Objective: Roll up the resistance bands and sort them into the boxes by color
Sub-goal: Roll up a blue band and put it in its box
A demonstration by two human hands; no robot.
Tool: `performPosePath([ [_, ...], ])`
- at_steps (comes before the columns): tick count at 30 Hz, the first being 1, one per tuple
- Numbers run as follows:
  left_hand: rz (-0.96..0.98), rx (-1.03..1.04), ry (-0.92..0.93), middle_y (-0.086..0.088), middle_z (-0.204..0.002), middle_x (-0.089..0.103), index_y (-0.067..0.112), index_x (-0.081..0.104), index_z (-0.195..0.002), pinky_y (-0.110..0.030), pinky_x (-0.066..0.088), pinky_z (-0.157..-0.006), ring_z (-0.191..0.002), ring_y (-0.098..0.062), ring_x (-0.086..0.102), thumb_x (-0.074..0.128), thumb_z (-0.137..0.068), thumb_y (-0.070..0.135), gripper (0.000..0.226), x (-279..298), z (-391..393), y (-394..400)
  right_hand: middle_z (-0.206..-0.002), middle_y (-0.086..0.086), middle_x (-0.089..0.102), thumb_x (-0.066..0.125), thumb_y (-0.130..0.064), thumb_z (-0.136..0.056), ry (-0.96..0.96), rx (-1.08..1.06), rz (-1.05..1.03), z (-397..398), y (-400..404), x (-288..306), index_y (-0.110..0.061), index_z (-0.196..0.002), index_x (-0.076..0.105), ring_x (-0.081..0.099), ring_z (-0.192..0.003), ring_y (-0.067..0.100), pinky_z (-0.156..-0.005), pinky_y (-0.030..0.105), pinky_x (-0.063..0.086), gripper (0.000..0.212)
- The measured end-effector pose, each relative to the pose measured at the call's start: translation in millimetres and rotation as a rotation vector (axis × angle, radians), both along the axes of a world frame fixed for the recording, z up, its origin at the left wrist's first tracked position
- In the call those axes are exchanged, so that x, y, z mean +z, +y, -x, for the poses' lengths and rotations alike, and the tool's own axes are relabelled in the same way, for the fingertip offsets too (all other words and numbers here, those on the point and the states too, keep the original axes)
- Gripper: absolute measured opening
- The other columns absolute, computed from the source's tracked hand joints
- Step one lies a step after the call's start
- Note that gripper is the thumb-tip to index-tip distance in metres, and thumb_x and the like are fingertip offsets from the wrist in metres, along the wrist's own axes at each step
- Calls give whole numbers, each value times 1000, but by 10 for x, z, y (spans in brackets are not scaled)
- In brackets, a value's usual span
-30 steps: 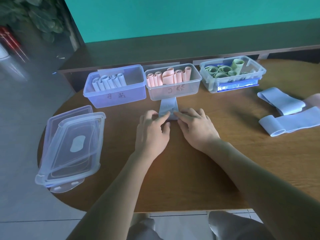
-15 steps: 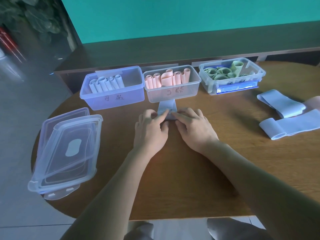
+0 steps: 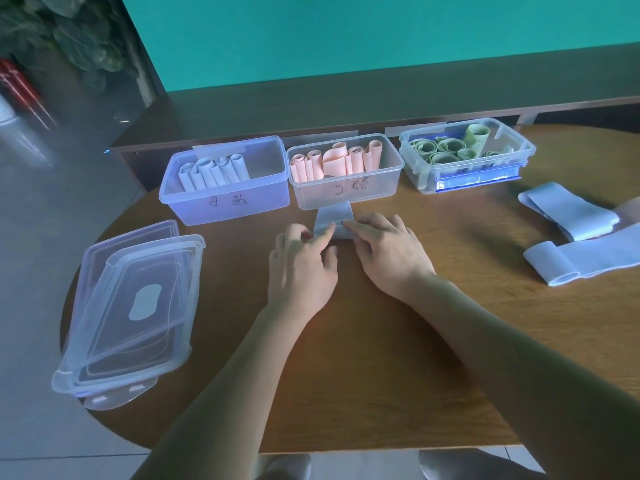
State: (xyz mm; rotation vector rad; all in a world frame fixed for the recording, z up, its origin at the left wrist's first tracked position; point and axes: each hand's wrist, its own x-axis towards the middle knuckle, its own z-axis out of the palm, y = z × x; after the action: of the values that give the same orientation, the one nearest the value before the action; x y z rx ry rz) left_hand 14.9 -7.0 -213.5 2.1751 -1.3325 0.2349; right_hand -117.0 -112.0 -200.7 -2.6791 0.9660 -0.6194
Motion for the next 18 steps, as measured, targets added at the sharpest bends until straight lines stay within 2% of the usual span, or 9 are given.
performPosePath([
  [6, -82, 60, 15, -1, -115, 47, 45, 49, -145, -43, 51, -91, -111, -23, 49, 52, -100, 46, 45, 22, -17, -59, -135, 2, 60, 52, -14, -100, -108, 59, 34, 17, 3, -52, -18, -134, 64, 50, -111, 32, -86, 45, 54, 36],
  [12, -122, 50, 48, 1, -117, 45, 48, 44, -147, -41, 44, -97, -115, -21, 46, 47, -101, 49, 46, 31, -62, -120, -141, -1, 56, 48, -15, -101, -65, 33, -9, -20, -47, -57, -24, -140, 59, 48, -119, 32, -96, 49, 47, 41],
  [15, -110, 18, 66, 1, -119, 45, 44, 47, -146, -43, 45, -98, -117, -22, 46, 52, -100, 47, 47, 30, -74, -139, -139, -2, 57, 48, -21, -103, -61, 21, -12, -42, -84, -49, -25, -139, 59, 48, -120, 32, -96, 48, 46, 38],
  [18, -31, 5, 70, -3, -117, 49, 36, 58, -140, -47, 51, -91, -113, -26, 49, 62, -96, 38, 44, 31, -81, -130, -138, -2, 58, 47, -26, -104, -53, 11, -6, -64, -134, -34, -26, -138, 60, 49, -119, 32, -94, 47, 47, 36],
])
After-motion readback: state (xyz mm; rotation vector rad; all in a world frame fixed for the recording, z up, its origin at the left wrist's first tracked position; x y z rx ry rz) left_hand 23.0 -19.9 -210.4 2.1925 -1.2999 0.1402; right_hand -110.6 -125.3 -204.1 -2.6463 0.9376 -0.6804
